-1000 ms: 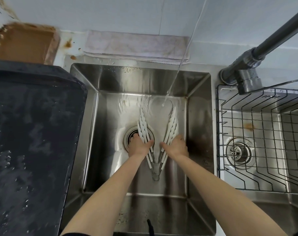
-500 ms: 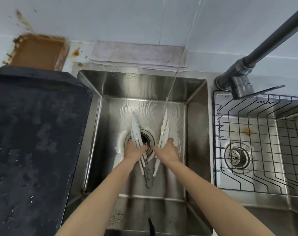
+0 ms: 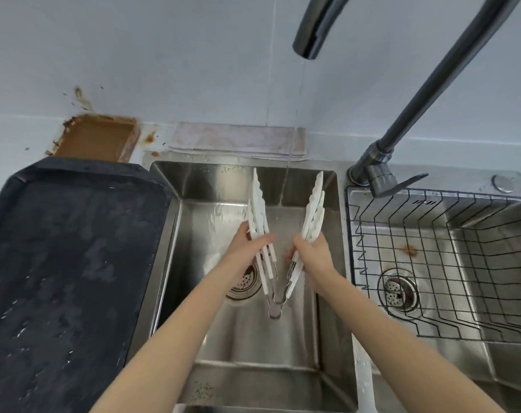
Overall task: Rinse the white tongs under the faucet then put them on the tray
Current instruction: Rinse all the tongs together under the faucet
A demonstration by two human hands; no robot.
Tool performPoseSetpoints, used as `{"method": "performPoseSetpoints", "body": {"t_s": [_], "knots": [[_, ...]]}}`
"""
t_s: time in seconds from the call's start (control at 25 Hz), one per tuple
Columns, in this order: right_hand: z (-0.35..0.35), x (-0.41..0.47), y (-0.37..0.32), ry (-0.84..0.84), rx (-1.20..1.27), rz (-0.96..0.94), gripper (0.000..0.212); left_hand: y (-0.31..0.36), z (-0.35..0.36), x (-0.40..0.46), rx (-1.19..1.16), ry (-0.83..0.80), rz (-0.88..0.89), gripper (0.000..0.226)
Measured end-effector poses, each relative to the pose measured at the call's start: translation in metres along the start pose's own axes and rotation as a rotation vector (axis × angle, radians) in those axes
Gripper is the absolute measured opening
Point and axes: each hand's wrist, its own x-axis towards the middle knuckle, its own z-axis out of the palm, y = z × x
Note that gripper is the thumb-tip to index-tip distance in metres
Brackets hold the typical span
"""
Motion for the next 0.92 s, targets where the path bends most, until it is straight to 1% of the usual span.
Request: {"method": "performPoseSetpoints", "body": {"t_s": [0.12, 0.16, 0.32, 0.44, 0.6, 0.72, 0.84, 0.92], "knots": [[-0.010, -0.006, -0.023, 0.014, 0.080, -0.056, 0.015, 0.031, 0.001, 0.000, 0.048, -0.071, 0.081, 0.057], [-0.011, -0.008, -0.030, 0.018, 0.099, -0.082, 0.014, 0.041, 0.002, 0.000, 0.044, -0.074, 0.116, 0.057], [-0.013, -0.011, -0.047, -0.003, 0.244, -0.090, 0.009, 0.087, 0.009, -0.005, -0.067, -0.108, 0.273, 0.041], [-0.013, -0.009, -0.051, -0.034, 0.313, -0.076, 0.011, 0.108, 0.015, -0.005, -0.129, -0.092, 0.345, 0.031], [-0.016, -0.008, -0.051, -0.053, 0.430, -0.039, 0.013, 0.113, 0.022, -0.009, -0.068, -0.078, 0.396, 0.029], [-0.018, -0.004, -0.048, -0.062, 0.423, -0.040, 0.011, 0.115, 0.025, -0.012, -0.031, -0.077, 0.431, 0.030], [-0.019, -0.002, -0.046, -0.065, 0.349, -0.076, 0.011, 0.122, 0.032, -0.014, 0.132, 0.018, 0.484, 0.024], [-0.016, -0.002, -0.047, -0.065, 0.358, -0.091, 0.011, 0.126, 0.038, -0.015, 0.234, 0.094, 0.539, 0.020]]}}
